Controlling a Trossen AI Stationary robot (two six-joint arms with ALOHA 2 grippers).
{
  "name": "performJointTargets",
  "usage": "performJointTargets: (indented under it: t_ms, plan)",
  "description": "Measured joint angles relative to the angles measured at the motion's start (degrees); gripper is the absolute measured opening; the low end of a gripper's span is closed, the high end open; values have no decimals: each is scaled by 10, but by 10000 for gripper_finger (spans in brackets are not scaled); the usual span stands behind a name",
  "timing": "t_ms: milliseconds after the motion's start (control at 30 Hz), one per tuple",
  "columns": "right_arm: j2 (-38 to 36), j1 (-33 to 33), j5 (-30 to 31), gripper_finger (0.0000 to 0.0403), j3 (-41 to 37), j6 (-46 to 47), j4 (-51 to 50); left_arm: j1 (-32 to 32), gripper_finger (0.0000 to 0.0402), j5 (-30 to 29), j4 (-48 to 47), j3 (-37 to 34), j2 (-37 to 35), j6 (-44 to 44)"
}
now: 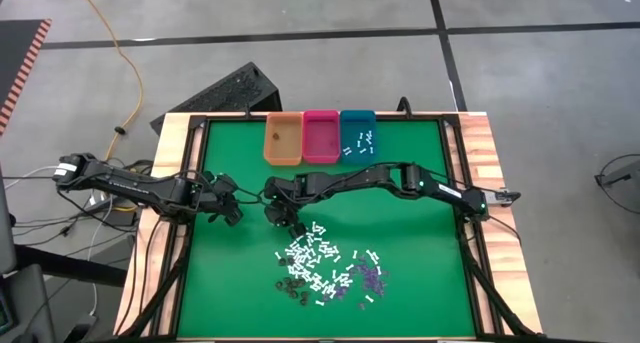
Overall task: Sort Halloween decoration
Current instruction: Put the white bone toy into the blue bin
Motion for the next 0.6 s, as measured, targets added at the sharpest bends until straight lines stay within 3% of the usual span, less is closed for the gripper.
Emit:
performJointTargets:
  t_ms: [300, 600]
  plan:
    - [12, -3, -10, 102, 1, 13, -15, 0, 179, 0, 1, 0, 0, -1]
    - [6, -4, -4, 36, 0, 15, -22, 0, 179, 0, 1, 0, 0, -1]
